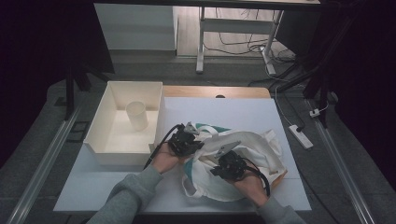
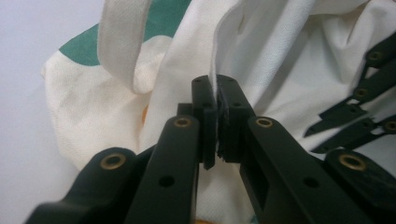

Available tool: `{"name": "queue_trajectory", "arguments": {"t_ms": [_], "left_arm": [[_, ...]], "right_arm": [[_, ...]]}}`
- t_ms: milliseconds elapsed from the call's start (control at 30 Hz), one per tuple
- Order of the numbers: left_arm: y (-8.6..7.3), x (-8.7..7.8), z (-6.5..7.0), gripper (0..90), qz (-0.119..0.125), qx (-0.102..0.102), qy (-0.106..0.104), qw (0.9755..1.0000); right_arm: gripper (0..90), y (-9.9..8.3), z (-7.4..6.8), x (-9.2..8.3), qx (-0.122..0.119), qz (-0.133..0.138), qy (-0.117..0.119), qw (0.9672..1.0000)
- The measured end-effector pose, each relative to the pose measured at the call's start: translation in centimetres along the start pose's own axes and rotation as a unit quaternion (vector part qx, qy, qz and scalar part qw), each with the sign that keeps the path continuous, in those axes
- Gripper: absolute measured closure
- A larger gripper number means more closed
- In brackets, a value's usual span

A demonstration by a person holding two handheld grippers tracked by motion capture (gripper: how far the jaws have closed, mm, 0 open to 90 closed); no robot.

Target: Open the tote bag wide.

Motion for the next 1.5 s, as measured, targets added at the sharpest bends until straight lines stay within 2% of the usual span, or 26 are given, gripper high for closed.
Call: {"name": "queue_trajectory", "arguments": {"t_ms": [133, 233, 367, 467, 600, 667, 733, 967, 1067, 1267, 1367, 1500], "left_arm": [[0.5, -1.2, 0.3, 86.8, 0.019, 0.003, -0.003, 0.9998], [0.9, -2.2, 0.6, 86.8, 0.029, 0.008, -0.006, 0.9995], [1.0, -2.6, 0.9, 87.1, 0.034, 0.005, -0.015, 0.9993], [0.9, -2.7, 0.9, 87.1, 0.032, 0.005, -0.023, 0.9992], [0.5, -2.6, 0.1, 87.2, 0.021, 0.002, -0.006, 0.9998], [0.3, -2.4, 0.0, 87.3, 0.012, 0.011, 0.011, 0.9998], [0.2, -2.3, 0.1, 87.2, 0.008, 0.009, 0.010, 0.9999], [0.1, -2.1, 0.5, 84.6, 0.009, 0.010, 0.007, 0.9999], [0.4, -2.2, 0.9, 75.8, 0.017, 0.011, 0.004, 0.9998], [0.9, -2.4, 1.8, 56.6, 0.027, 0.026, -0.006, 0.9993], [1.5, -2.7, 2.2, 51.1, 0.037, 0.032, -0.012, 0.9987], [2.5, -2.9, 2.5, 49.1, 0.044, 0.038, -0.019, 0.9981]], "right_arm": [[88.3, 0.5, -0.8, -2.2, -0.016, 0.022, 0.019, 0.9994], [88.3, 0.7, -1.8, -4.2, -0.025, 0.045, 0.040, 0.9979], [88.3, 0.9, -3.0, -6.0, -0.042, 0.057, 0.043, 0.9966], [88.4, 0.6, -3.6, -6.7, -0.048, 0.061, 0.051, 0.9957], [88.3, 0.0, -3.3, -5.6, -0.032, 0.063, 0.080, 0.9943], [88.4, -0.4, -3.0, -4.8, -0.021, 0.059, 0.096, 0.9935], [88.4, -0.8, -2.8, -4.2, -0.009, 0.055, 0.111, 0.9922], [88.3, -1.0, -2.6, -3.8, -0.011, 0.055, 0.104, 0.9930], [88.2, -1.0, -2.5, -3.7, -0.012, 0.053, 0.102, 0.9933], [88.2, -1.0, -2.3, -3.7, -0.012, 0.061, 0.097, 0.9933], [88.2, -1.0, -2.3, -3.6, -0.010, 0.062, 0.098, 0.9931], [88.2, -1.0, -2.3, -3.5, -0.010, 0.061, 0.100, 0.9931]]}}
Point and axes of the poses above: each handheld gripper's, and its own axes: x roughly forward along the jaws, y roughly out of its top, z roughly to its right, the point moved 7 cm from there along x, roughly forward along the jaws, and after that the axes turned 2 degrees about -y, right-handed, at the moved point
